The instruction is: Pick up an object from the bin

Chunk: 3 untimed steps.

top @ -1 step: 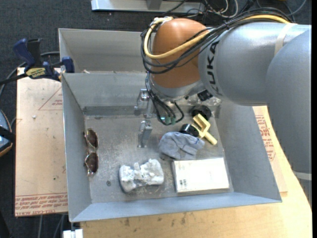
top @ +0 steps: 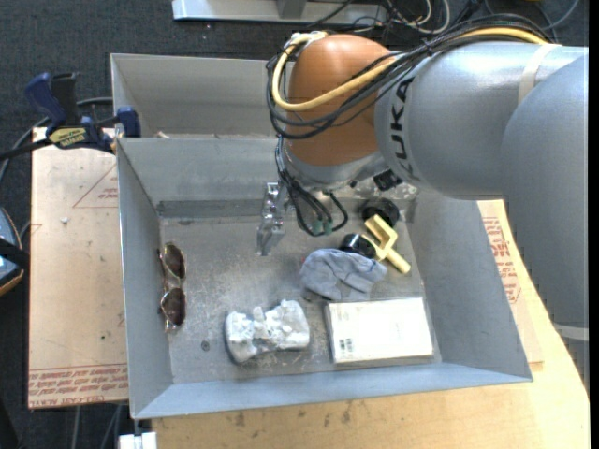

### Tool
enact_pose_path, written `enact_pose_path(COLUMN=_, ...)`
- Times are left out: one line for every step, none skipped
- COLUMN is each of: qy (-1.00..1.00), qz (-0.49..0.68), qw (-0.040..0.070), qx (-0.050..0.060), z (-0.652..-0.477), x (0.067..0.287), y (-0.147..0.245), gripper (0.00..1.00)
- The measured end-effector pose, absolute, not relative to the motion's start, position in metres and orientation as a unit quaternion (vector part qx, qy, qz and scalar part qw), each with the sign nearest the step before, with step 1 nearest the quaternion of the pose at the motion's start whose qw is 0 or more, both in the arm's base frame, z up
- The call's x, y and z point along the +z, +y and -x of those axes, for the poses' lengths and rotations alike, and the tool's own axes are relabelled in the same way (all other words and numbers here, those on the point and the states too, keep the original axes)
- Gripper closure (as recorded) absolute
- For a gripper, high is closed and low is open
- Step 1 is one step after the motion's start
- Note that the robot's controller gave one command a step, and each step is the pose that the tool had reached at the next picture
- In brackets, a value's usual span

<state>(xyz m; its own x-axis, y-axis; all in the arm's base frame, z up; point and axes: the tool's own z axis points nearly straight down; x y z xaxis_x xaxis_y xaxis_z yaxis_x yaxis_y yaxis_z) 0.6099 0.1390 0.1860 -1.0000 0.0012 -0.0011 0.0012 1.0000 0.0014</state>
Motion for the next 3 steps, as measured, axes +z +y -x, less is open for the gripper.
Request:
enact_pose_path(qy=1.000, qz=-0.001, qw=0.001, qx=0.001, z=-0.610, x=0.186, y=0.139, gripper=1.00)
enact_pose_path(qy=1.000, qz=-0.001, qw=0.000, qx=0.001, z=-0.605, x=0.187, y=0.140, gripper=1.00)
enact_pose_path(qy=1.000, qz=-0.014, qw=0.001, qx=0.001, z=-0.620, x=0.188, y=0.128, gripper=1.00)
